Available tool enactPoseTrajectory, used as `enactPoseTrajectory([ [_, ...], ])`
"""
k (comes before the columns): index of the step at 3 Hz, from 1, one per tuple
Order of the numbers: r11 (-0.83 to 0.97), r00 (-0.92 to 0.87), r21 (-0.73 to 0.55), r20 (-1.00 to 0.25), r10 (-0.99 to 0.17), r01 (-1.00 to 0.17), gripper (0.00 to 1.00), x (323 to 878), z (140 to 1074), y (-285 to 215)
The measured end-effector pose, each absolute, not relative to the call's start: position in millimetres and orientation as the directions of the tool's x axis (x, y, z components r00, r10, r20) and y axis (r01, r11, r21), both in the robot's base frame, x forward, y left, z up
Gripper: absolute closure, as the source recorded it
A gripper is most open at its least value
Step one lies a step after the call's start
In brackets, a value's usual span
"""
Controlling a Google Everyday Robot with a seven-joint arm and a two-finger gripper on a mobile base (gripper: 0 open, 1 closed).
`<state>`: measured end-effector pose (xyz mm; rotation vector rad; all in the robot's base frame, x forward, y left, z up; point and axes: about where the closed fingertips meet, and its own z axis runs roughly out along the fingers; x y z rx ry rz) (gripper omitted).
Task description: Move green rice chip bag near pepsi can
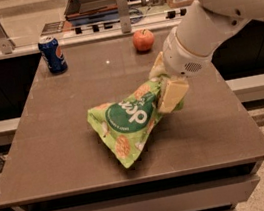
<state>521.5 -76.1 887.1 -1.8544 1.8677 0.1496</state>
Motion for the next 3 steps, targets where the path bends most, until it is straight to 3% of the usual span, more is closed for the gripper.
enactPoseTrajectory([
  [3, 0.186, -0.082, -0.399, -0.263, -0.961, -0.898, 1.00, 627.0, 939.1, -55.6],
])
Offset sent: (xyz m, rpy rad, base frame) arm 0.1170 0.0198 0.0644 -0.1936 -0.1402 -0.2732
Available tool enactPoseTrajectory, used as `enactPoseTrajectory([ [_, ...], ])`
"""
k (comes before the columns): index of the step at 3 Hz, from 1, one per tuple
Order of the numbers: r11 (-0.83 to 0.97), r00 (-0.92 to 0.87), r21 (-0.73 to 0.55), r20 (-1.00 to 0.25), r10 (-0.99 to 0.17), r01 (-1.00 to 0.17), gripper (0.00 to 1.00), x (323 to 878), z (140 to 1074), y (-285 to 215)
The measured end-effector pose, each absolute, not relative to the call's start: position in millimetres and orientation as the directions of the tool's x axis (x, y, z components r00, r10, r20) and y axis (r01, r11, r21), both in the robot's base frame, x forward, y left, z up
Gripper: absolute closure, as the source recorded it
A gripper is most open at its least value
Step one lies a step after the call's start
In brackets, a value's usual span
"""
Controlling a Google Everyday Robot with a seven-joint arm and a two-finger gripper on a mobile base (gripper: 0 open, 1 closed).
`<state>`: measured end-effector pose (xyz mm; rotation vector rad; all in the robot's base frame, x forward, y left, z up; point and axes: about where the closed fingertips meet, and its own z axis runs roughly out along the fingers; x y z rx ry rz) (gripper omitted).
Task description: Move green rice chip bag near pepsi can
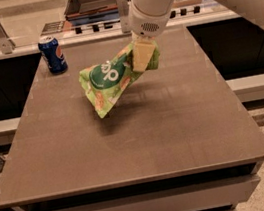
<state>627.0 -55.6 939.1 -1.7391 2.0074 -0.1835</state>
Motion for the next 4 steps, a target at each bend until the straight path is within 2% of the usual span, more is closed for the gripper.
enactPoseTrajectory([
  [2, 0.122, -0.023, -0.430, -0.227, -0.974, -0.894, 1.00, 697.5, 946.7, -35.7],
  [4, 0.044, 0.082, -0.422, -0.278, -0.957, -0.906, 1.00, 737.0, 927.8, -10.6],
])
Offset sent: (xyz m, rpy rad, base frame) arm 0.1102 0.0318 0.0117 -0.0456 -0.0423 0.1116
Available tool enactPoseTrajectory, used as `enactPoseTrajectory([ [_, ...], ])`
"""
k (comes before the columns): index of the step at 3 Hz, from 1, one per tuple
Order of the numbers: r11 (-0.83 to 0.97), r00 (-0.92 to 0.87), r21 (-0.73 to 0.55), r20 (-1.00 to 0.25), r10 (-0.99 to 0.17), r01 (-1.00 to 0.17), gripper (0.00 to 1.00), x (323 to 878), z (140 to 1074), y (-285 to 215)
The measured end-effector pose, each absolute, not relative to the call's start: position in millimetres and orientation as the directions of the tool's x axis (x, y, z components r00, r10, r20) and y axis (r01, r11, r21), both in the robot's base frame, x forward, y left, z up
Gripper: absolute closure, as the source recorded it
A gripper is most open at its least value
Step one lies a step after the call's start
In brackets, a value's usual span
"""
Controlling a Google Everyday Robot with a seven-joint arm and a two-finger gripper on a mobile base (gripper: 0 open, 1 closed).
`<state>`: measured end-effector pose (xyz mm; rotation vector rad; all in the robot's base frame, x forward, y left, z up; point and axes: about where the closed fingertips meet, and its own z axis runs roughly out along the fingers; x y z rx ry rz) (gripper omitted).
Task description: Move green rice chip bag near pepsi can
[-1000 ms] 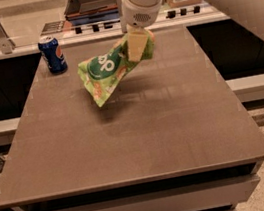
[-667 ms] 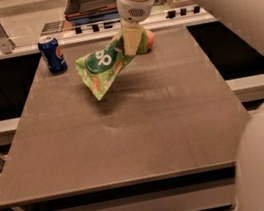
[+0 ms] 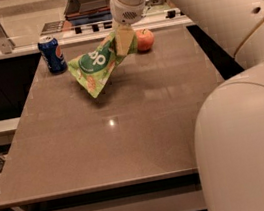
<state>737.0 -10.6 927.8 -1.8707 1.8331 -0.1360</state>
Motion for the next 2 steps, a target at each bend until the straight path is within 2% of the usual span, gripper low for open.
enactPoseTrajectory([
  [2, -0.032, 0.168, -0.406, -0.304, -0.938, -0.913, 1.00, 754.4, 912.4, 19.0],
])
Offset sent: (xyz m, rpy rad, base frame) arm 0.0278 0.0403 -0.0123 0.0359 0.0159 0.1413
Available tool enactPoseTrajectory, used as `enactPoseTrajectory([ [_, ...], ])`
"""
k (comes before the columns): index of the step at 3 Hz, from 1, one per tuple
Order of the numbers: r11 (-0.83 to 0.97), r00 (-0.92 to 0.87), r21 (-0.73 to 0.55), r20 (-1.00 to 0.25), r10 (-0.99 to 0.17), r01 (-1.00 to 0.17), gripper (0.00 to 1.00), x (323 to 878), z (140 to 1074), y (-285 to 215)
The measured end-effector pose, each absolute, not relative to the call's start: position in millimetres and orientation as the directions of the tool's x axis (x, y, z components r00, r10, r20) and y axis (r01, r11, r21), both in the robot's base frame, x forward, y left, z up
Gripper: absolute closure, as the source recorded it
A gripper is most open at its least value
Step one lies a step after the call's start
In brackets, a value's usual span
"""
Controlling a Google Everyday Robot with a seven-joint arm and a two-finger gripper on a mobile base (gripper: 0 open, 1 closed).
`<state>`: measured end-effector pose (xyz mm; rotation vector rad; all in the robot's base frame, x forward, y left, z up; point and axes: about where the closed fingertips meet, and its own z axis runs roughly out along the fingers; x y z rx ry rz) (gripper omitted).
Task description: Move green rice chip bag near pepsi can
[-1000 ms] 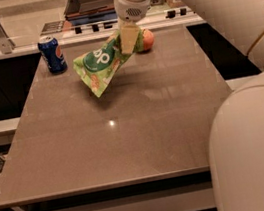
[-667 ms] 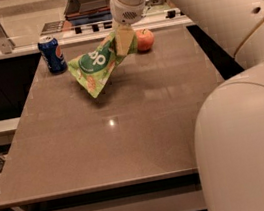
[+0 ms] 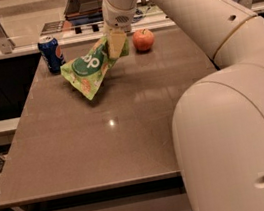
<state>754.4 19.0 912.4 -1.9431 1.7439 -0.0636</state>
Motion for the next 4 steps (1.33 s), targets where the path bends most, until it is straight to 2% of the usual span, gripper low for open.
enactPoseTrajectory([
  [1, -0.062, 0.197, -0.392, -0.315, -0.929, -0.918, 1.00, 759.8, 904.7, 26.5],
  [2, -0.063, 0.197, -0.390, -0.315, -0.928, -0.919, 0.81, 760.8, 902.1, 28.2],
  [4, -0.068, 0.199, -0.383, -0.315, -0.928, -0.921, 0.36, 762.0, 895.6, 32.0],
])
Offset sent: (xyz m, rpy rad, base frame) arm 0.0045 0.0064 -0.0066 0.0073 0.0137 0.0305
